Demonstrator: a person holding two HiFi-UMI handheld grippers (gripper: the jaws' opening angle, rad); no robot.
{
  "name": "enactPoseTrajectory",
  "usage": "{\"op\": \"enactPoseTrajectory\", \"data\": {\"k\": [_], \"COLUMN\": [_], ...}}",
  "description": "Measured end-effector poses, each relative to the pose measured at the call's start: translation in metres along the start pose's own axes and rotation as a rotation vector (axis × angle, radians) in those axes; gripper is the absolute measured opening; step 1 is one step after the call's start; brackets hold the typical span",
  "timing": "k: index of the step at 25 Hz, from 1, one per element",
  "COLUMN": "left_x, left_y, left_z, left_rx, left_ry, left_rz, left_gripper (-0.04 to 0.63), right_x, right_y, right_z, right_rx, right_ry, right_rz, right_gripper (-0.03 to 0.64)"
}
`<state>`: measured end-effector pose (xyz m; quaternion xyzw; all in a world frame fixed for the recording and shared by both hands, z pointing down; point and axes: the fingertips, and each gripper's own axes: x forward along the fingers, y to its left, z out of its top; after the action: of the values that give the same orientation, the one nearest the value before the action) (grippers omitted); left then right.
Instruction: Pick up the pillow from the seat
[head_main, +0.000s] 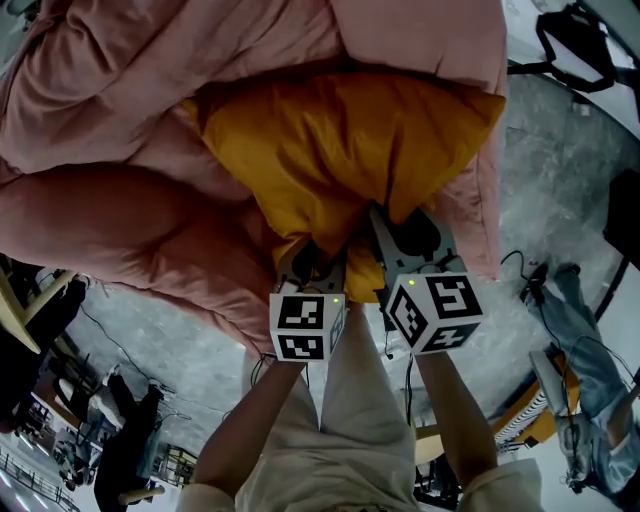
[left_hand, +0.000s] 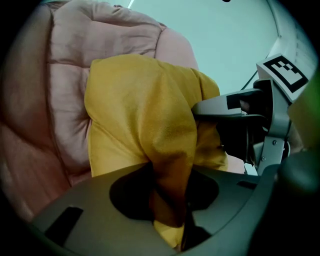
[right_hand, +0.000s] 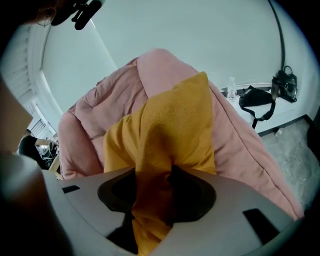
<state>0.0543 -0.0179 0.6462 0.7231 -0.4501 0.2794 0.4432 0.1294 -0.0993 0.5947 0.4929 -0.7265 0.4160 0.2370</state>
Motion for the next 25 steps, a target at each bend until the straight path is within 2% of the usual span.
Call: {"op": "enactPoseTrajectory", "data": {"k": [7,17,25], "left_x": [-0.011,-0.041,-0.066], "left_y": [-0.001,-0.005,-0.01], "left_z": [0.006,0.015,0.022], "left_rx": [-0.013,-0.048,-0.028], "left_ry": [-0.004,-0.042,-0.08], "left_rz": [0.008,0.028,0.01], "left_gripper": [0.1,0.089,0.087], "right_x": [-0.007,-0.027,-0.052], "right_y": [0.009,0.037,0.056], "right_z": [0.003,0.019,0.028], "right_rx": [0.003,-0.05,-0.072], "right_ry": [-0.011,-0.078,-0.138], "right_rz": [0.011,0.074,0.067], "right_gripper": [0.126,0.11,0.112]}}
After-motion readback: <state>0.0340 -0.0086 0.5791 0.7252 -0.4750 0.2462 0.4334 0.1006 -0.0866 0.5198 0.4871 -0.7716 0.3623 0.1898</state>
